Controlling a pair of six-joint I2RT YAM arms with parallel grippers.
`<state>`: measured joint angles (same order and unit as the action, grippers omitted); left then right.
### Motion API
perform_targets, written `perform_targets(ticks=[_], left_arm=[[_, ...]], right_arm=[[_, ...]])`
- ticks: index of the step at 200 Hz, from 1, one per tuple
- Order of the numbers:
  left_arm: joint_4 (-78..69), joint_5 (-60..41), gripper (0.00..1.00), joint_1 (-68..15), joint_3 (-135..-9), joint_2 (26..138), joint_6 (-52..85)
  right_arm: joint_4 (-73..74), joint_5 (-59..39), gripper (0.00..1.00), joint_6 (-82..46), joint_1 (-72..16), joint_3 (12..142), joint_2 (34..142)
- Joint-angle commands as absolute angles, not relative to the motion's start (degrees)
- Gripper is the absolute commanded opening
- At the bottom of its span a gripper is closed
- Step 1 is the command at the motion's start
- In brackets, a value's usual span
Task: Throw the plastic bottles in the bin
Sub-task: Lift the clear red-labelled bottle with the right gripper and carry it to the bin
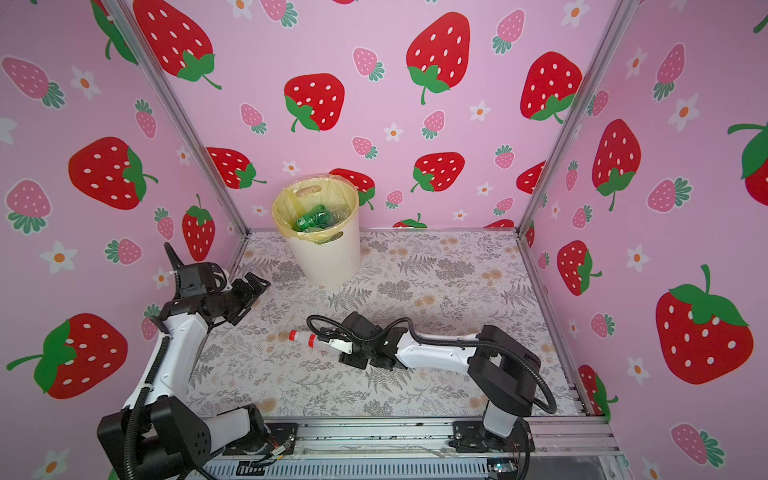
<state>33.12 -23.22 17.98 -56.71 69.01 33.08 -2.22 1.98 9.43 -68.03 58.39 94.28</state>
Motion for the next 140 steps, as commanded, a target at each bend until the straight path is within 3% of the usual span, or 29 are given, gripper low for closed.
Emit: perform_targets(ticks=[1, 53, 140], left_arm=[[31.9, -25.0, 0.99, 18.3, -56.2, 68.5, 33.6], [30.9, -26.6, 0.99, 18.3, -55.7, 68.3, 33.9], [29.7, -28.1, 0.99, 18.2, -55.1, 67.7, 34.5]], right_arm=[[1.4, 4.9, 0.56, 1.3, -66.1, 58.0, 89.6], [-2.0, 16.7, 0.56, -3.7, -64.8, 67.9, 89.3], [-4.6, 27.4, 0.56, -4.1, -61.5, 91.2, 96.7]])
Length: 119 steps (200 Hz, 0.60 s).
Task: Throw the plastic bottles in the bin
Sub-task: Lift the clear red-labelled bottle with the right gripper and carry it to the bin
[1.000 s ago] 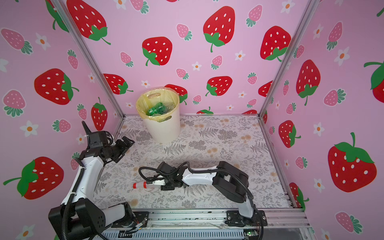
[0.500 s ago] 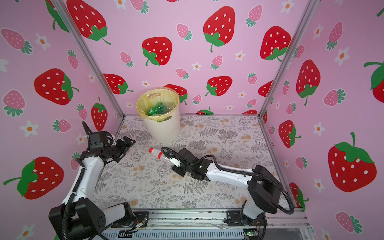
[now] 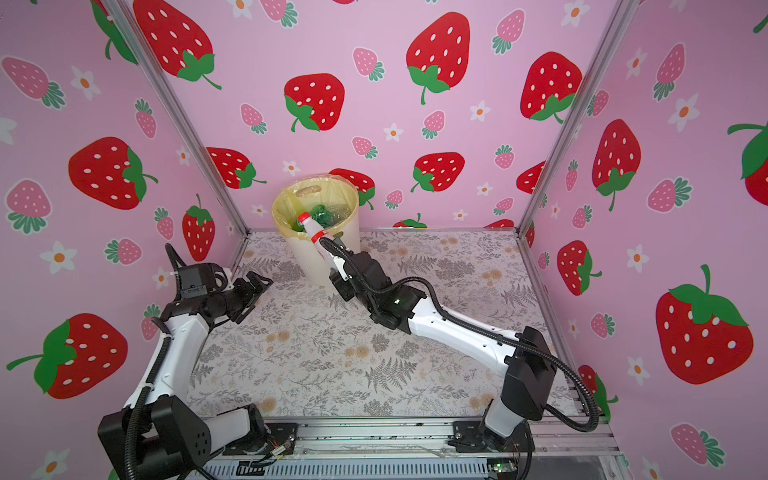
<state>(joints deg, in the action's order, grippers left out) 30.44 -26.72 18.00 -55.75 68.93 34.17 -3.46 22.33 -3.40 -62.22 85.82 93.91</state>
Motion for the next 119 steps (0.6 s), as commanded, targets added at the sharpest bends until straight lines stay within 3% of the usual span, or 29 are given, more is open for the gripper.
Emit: perform_targets(ticks=[1, 43, 119], left_arm=[[29.6, -28.1, 0.99, 18.3, -55.1, 67.7, 34.5], [29.7, -28.3, 0.99, 18.3, -55.2, 67.6, 34.3], [29.7, -28.9, 0.99, 18.3, -55.4, 68.0, 34.5]], right_arm=[[-4.7, 27.6, 0.56, -4.0, -61.6, 91.5, 96.8], [-3.8, 30.2, 0.55, -3.2, -61.5, 95.6, 99.7], [2.0, 30.9, 0.55, -10.8, -61.5, 78.1, 88.1]])
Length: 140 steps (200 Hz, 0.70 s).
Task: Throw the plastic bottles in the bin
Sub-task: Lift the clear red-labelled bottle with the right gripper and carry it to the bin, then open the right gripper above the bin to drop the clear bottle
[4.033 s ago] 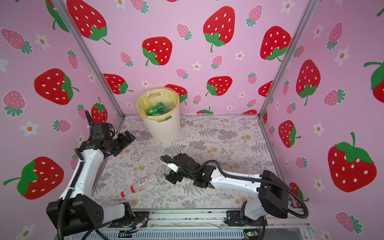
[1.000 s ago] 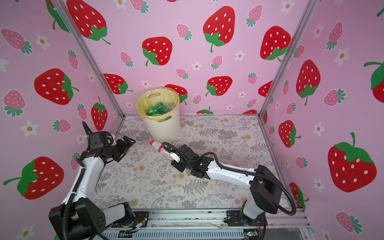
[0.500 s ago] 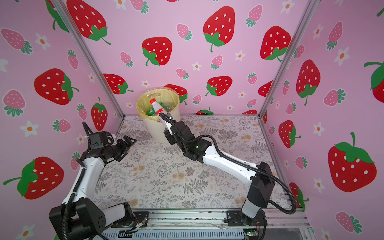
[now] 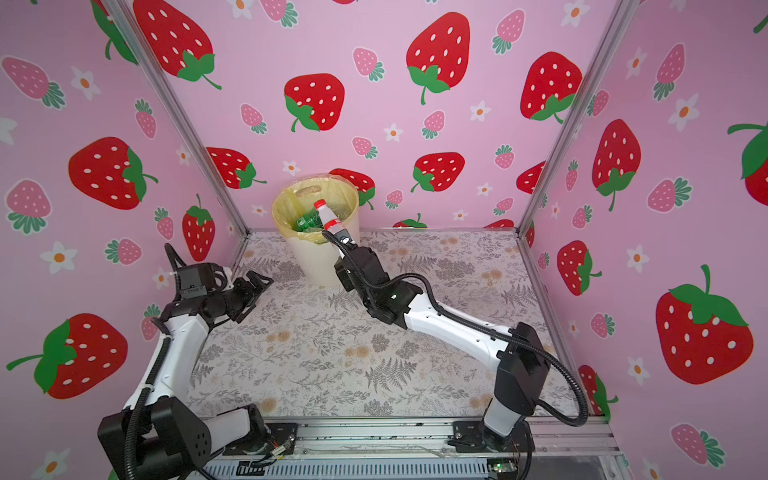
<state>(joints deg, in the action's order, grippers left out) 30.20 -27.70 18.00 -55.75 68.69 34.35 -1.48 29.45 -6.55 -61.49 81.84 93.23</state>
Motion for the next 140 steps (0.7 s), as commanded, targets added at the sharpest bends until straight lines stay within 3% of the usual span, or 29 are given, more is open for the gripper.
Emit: perform_targets(ticks=[1, 48, 90, 118, 140], left_arm=[[29.7, -28.9, 0.99, 18.3, -55.5, 68.0, 34.5], [28.4, -30.7, 0.99, 18.3, -55.0, 68.2, 35.3], [28.2, -30.7, 0.99, 18.3, -54.9, 67.9, 35.2], [27.8, -31.1, 0.99, 18.3, -54.8, 68.3, 35.3], [27.8, -31.6, 0.99, 18.4, -55.0, 68.6, 35.4]], right_arm=[[2.0, 31.0, 0.55, -10.9, -61.5, 78.0, 87.9], [1.8, 30.9, 0.55, -13.2, -61.5, 75.5, 86.4], [0.3, 32.2, 0.55, -10.4, -61.4, 83.0, 91.7], [-0.8, 32.2, 0.56, -6.3, -59.8, 95.6, 99.8], [-8.5, 29.8, 0.57, -4.8, -56.4, 115.0, 111.8]])
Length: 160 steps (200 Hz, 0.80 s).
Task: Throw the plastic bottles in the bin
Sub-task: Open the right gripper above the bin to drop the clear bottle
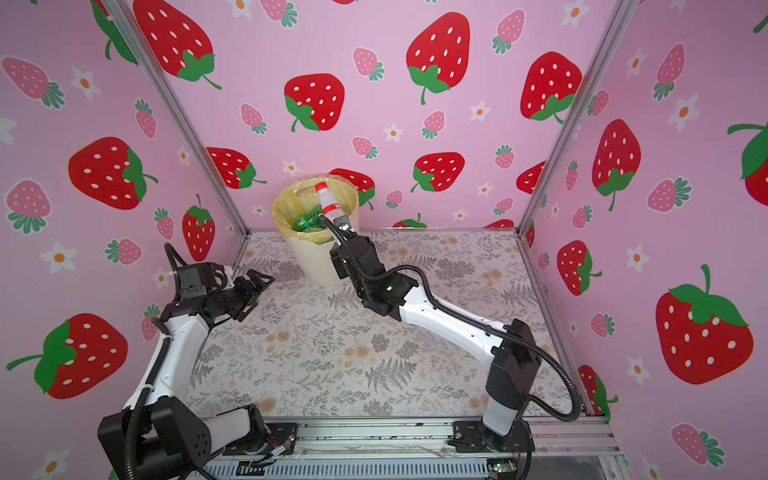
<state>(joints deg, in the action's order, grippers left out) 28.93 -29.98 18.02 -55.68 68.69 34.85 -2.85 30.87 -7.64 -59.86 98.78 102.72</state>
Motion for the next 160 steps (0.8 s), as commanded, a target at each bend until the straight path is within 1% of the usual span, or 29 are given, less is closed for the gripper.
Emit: perform_targets(ticks=[1, 5, 14, 18, 31, 41, 50, 58, 61, 70, 83, 121, 160], left_arm=[[27.8, -31.6, 0.99, 18.4, -55.0, 68.6, 35.4], [27.8, -31.6, 0.99, 18.4, -55.0, 68.7, 35.3], [28.1, -31.3, 0.99, 18.5, -55.1, 68.5, 35.1], [28.2, -31.2, 0.99, 18.5, -55.0, 68.4, 35.1], [28.1, -30.7, 0.99, 18.6, -55.1, 68.0, 35.0], [28.4, -30.2, 0.99, 18.6, -55.2, 67.8, 34.5], [28.5, -30.0, 0.99, 18.5, -55.2, 67.7, 34.5], [28.5, -30.1, 0.99, 18.5, -55.2, 67.8, 34.5], [28.6, -30.1, 0.99, 18.6, -55.2, 67.8, 34.5], [28.4, -30.3, 0.99, 18.6, -55.2, 68.1, 34.6], [28.2, -30.8, 0.99, 18.6, -55.2, 68.4, 34.9], [27.9, -31.4, 0.99, 18.9, -55.1, 68.6, 35.2], [27.7, -31.5, 0.99, 18.9, -54.8, 68.0, 35.4]], right_arm=[[-9.0, 29.7, 0.57, -4.7, -56.2, 116.1, 112.5], [-11.0, 28.8, 0.60, -4.6, -55.5, 120.6, 115.3], [-15.8, 27.4, 0.79, -4.4, -54.1, 131.4, 121.9], [-18.3, 27.1, 0.84, -4.4, -53.7, 136.8, 124.9], [-23.9, 26.3, 0.89, -4.1, -52.7, 152.4, 132.8], [-24.7, 25.8, 0.95, -4.6, -52.4, 156.5, 134.9], [-22.3, 25.0, 0.96, -5.0, -52.3, 153.5, 133.3], [-18.6, 24.8, 0.98, -5.7, -52.4, 146.8, 130.1], [-16.9, 24.5, 1.00, -6.0, -52.3, 144.6, 128.4], [-12.4, 23.5, 0.99, -6.4, -52.2, 136.1, 124.2], [-8.3, 23.2, 0.99, -7.4, -52.2, 129.2, 119.7], [-11.5, 21.8, 0.99, -8.3, -52.3, 127.7, 116.6], [-10.2, 19.1, 0.99, -10.1, -52.2, 120.1, 110.9]])
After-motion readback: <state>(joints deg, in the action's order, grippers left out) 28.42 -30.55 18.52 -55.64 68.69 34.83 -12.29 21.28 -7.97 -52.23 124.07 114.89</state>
